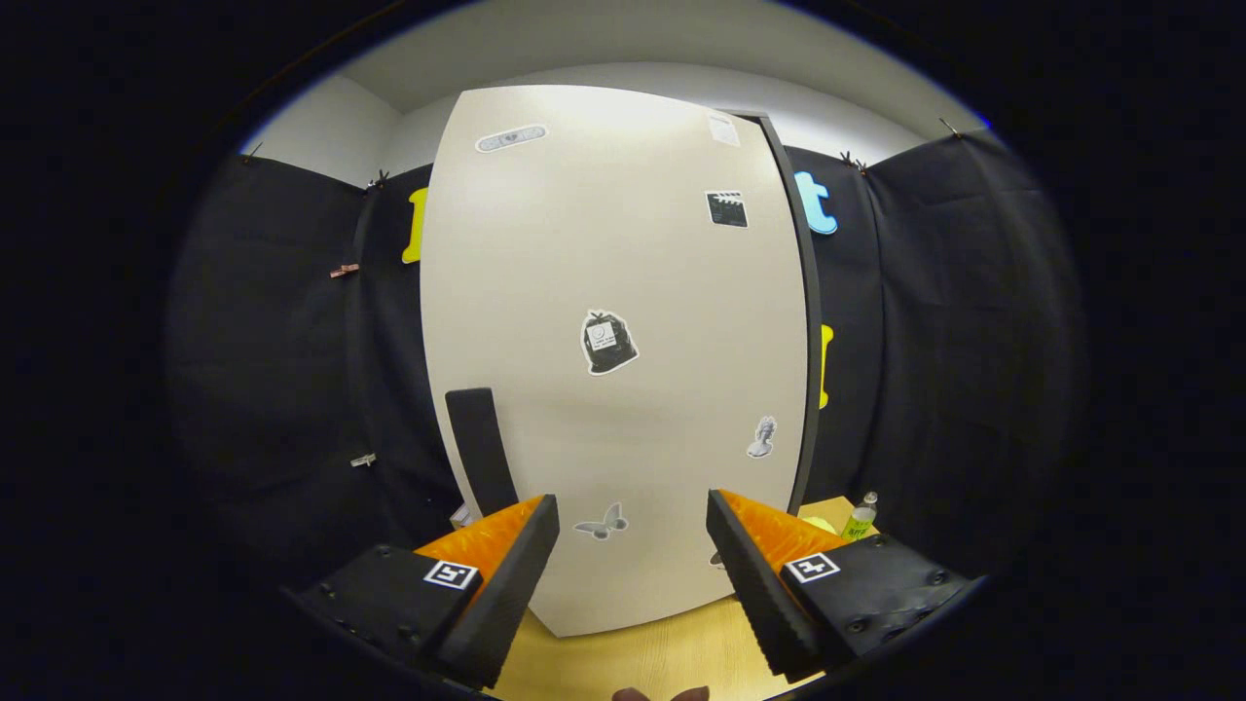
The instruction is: Open the shoe cabinet door, grab the shoes and put them into the shoe cabinet, then close the shoe cabinet door.
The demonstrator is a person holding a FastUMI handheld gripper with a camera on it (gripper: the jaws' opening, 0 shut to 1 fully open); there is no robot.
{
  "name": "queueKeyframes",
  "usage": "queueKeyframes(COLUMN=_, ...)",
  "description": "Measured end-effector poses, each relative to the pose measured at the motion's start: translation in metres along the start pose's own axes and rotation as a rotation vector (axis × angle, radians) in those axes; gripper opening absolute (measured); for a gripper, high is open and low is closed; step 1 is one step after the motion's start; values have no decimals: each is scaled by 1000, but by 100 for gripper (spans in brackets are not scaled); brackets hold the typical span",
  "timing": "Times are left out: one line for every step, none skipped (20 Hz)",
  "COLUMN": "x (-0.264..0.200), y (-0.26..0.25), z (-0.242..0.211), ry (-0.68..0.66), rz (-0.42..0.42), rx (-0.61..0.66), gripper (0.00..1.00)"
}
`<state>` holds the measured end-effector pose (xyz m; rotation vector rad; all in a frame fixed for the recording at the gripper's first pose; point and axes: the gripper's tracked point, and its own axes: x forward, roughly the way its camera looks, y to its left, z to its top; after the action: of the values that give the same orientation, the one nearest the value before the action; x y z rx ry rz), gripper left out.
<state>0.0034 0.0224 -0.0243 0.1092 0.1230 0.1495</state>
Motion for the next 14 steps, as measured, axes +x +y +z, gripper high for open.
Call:
queueKeyframes(x=0, y=-1, z=0, ry=-1, rz=-2, rx=1, gripper=98)
queueKeyframes(x=0, y=-1, z=-1, ry=0, rz=-4, rx=-2, gripper=98)
queueKeyframes(x=0, y=-2, z=-1, ry=1, rz=-7, rx=-4, gripper=98)
queueKeyframes(x=0, y=-1, z=-2, ry=4, rz=-5, rx=-3, gripper=98)
queueKeyframes(x=0, y=-1, z=-3, ry=6, rz=-6, rx=-1, gripper=98)
queueKeyframes(x=-1, y=-1, z=-4, ry=9, rz=-6, rx=-1, gripper=98)
queueKeyframes(x=0, y=-2, z=-3, ry=11, rz=-8, rx=-2, gripper=98)
queueKeyframes(x=0, y=-2, z=-3, ry=11, rz=-10, rx=-2, gripper=98)
queueKeyframes(x=-1, y=-2, z=-3, ry=9, rz=-14, rx=-2, gripper=98)
queueKeyframes(x=-1, y=-3, z=-1, ry=6, rz=-19, rx=-3, gripper=98)
queueKeyframes(x=0, y=-4, z=0, ry=2, rz=-25, rx=-6, gripper=98)
queueKeyframes(x=-1, y=-4, z=2, ry=-4, rz=-33, rx=-11, gripper=98)
queueKeyframes(x=-1, y=-6, z=2, ry=-6, rz=-45, rx=-18, gripper=98)
queueKeyframes(x=-1, y=-7, z=3, ry=-11, rz=-54, rx=-24, gripper=98)
